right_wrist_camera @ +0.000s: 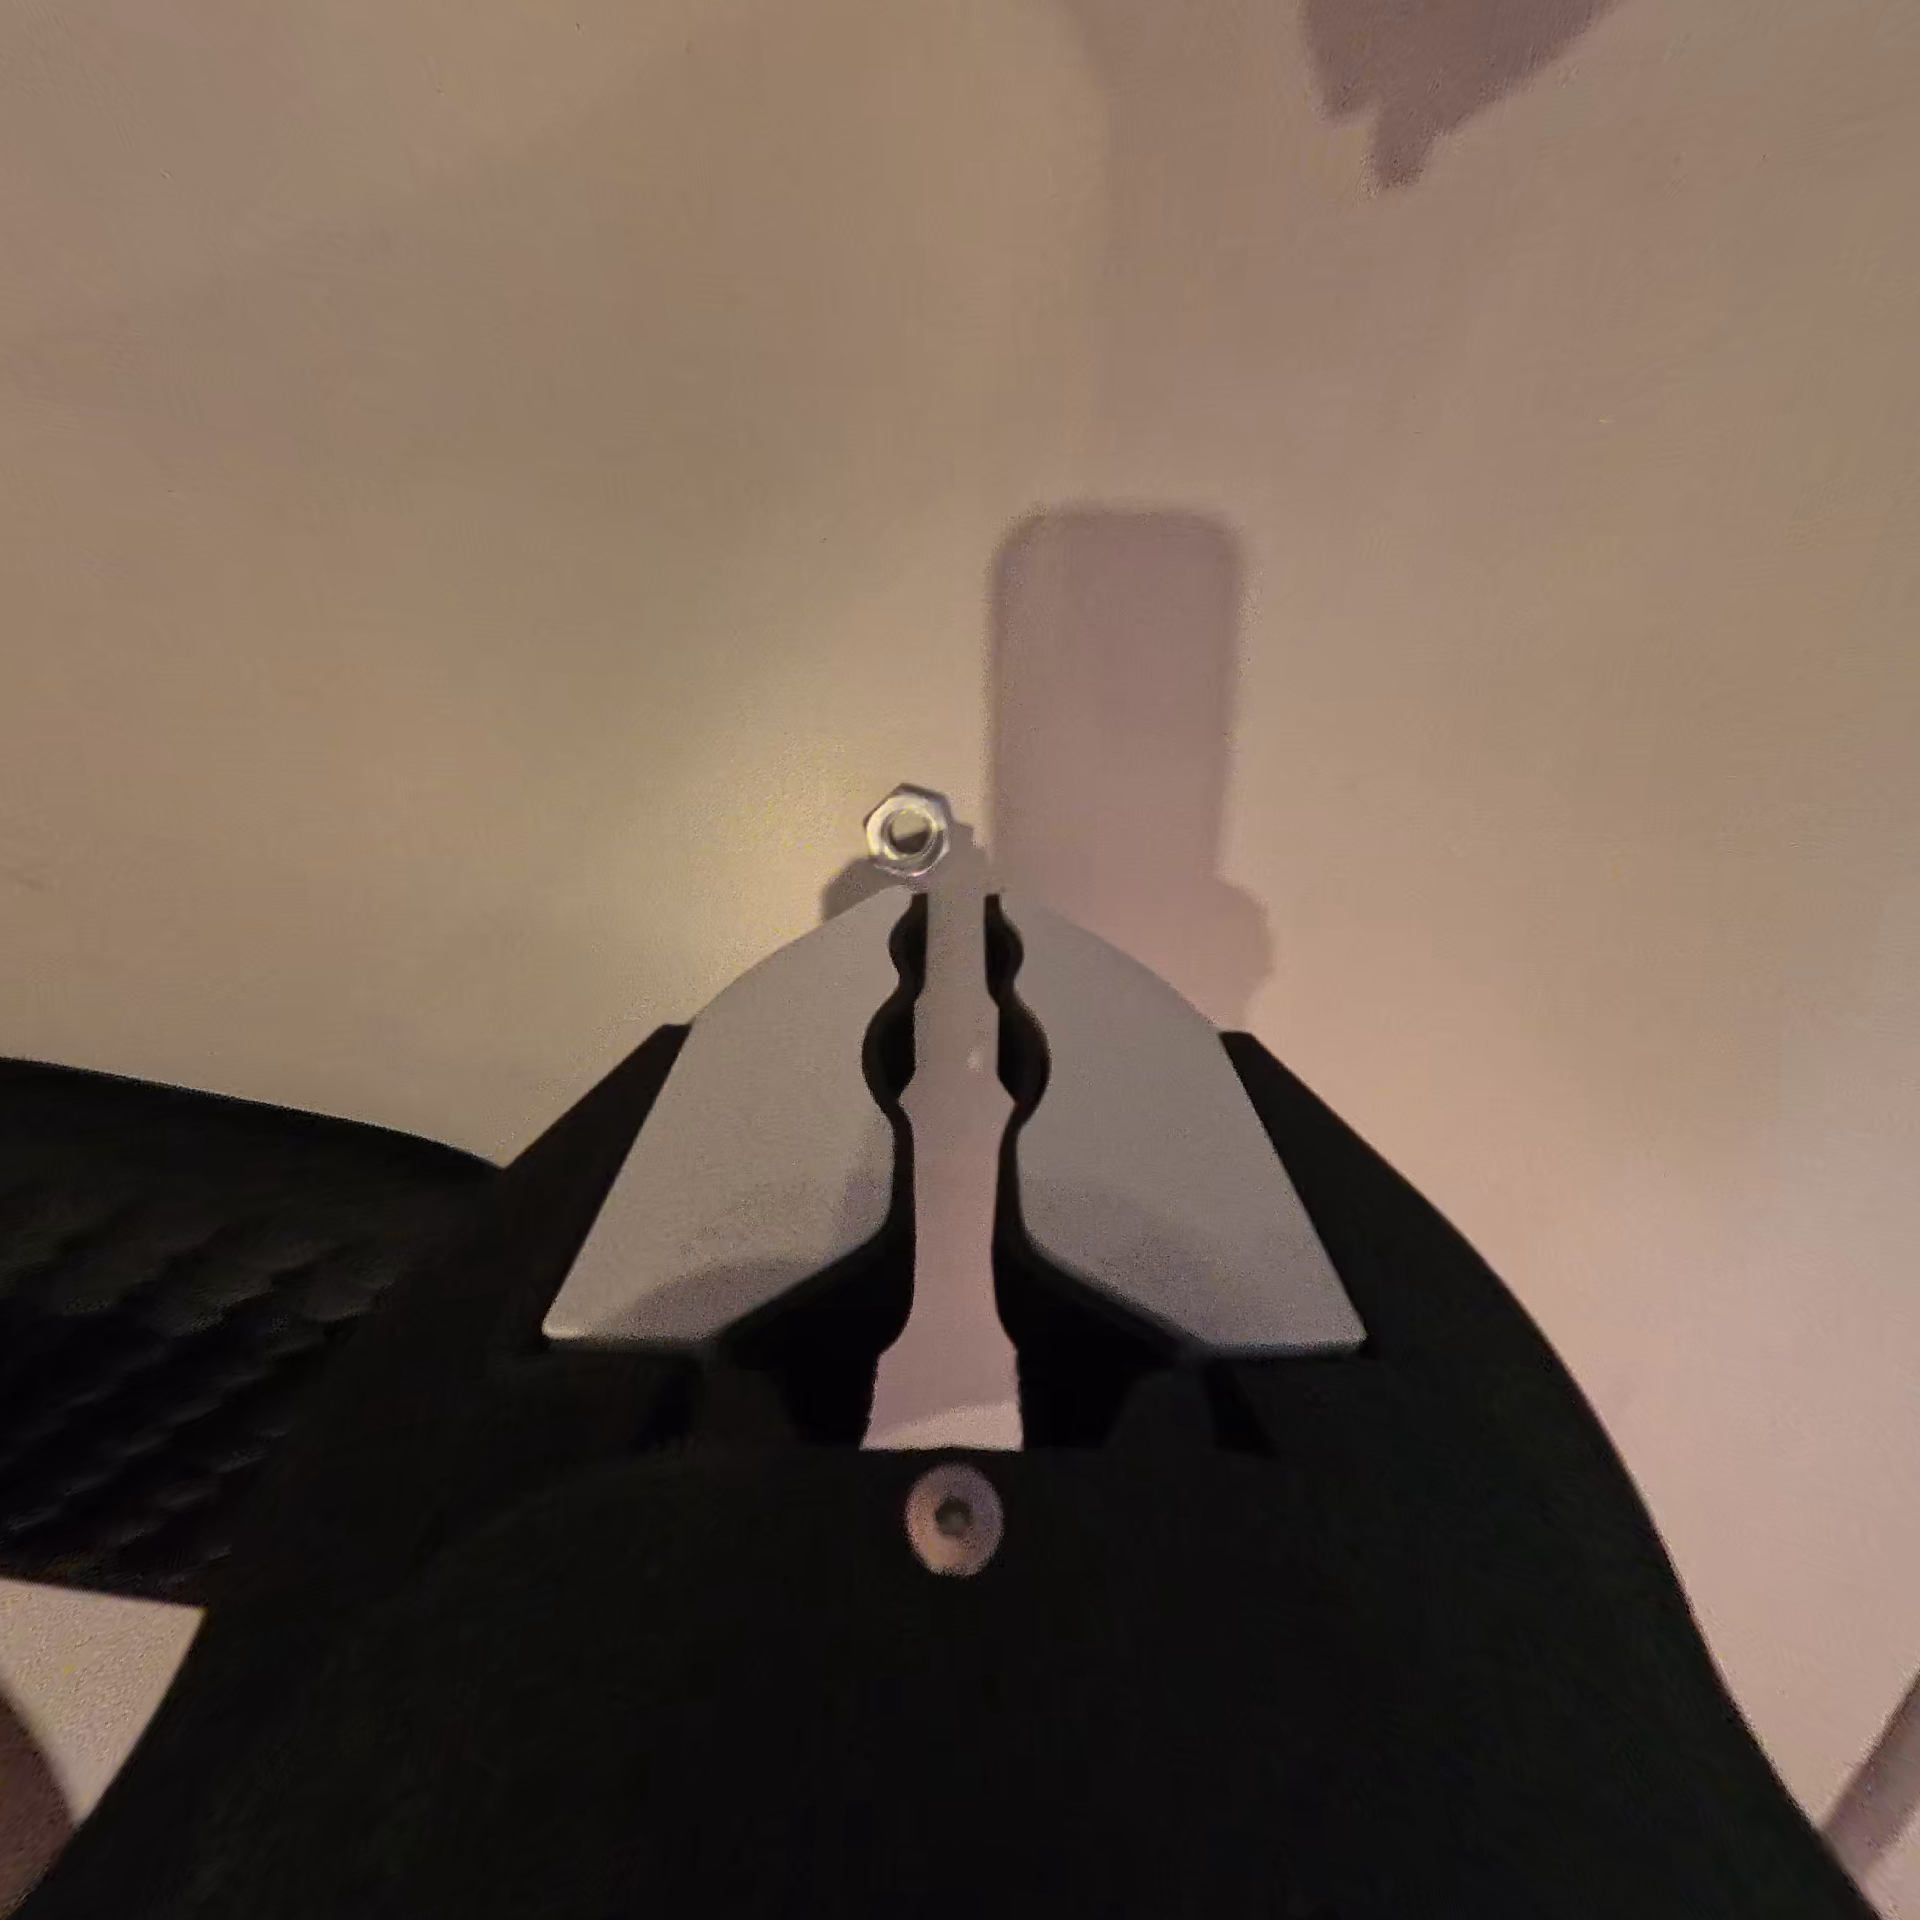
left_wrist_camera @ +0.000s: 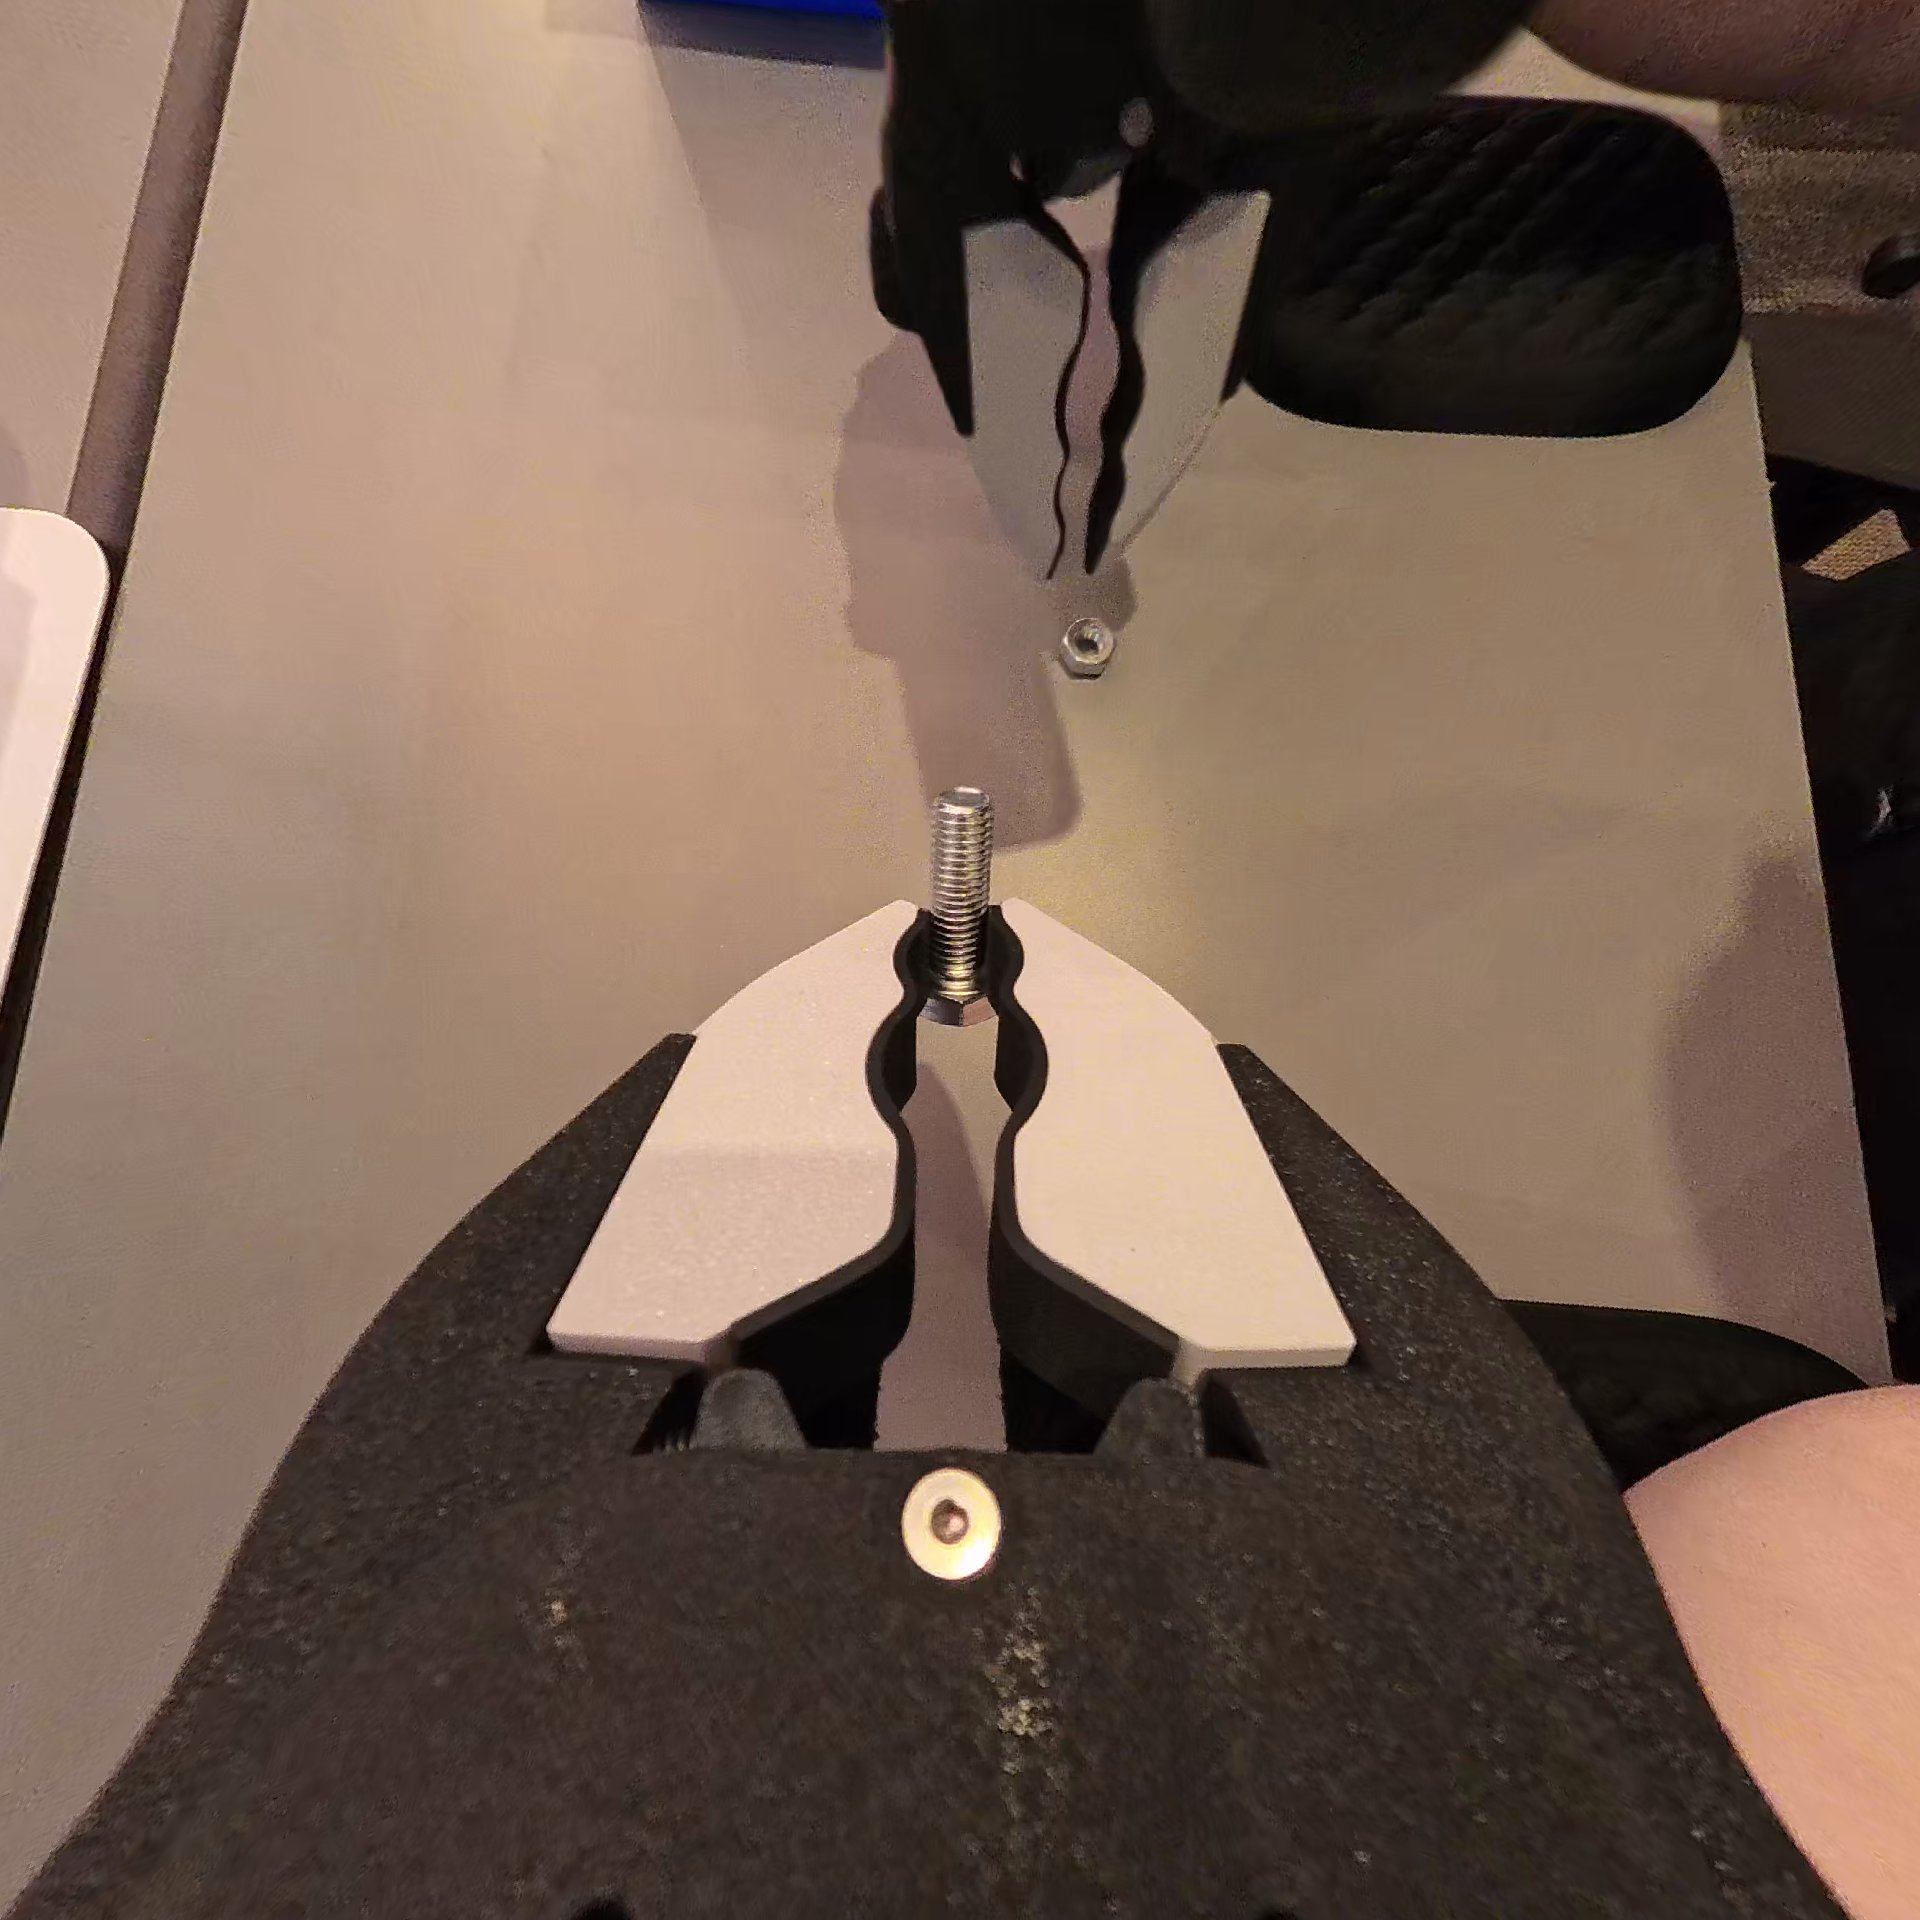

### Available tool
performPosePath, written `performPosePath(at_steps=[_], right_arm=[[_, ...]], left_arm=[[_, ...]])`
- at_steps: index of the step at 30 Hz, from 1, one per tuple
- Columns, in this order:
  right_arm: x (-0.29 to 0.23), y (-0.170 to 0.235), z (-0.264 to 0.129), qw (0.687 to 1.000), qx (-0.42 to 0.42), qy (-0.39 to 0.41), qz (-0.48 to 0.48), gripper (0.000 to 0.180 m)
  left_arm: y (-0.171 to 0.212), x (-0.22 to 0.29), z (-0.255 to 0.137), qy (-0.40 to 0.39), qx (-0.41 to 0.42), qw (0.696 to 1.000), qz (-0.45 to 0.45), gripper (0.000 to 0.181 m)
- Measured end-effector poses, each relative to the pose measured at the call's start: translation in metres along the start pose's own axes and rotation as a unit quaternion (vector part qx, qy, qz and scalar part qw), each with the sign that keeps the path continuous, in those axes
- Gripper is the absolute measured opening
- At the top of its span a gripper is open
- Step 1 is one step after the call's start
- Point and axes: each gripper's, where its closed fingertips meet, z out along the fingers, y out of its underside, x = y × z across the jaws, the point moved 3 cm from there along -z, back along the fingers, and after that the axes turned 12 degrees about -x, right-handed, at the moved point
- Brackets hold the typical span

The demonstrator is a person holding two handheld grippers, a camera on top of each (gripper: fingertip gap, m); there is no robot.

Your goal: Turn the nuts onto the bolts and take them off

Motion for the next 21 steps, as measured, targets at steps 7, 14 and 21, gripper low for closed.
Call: performPosePath(at_steps=[7,14,21], right_arm=[[-0.013,-0.001,0.017,0.998,-0.005,0.061,-0.01,0.022],[-0.017,-0.007,0.025,0.998,-0.018,0.063,-0.002,0.032],[-0.016,-0.01,0.03,0.998,-0.017,0.045,-0.027,0.025]], left_arm=[[-0.005,0.005,-0.002,-0.002,0.001,1.0,0.01,0.009],[-0.009,0.009,-0.002,-0.001,0.004,1.0,0.019,0.009],[-0.009,0.009,-0.002,0.001,0.006,1.0,0.021,0.009]])
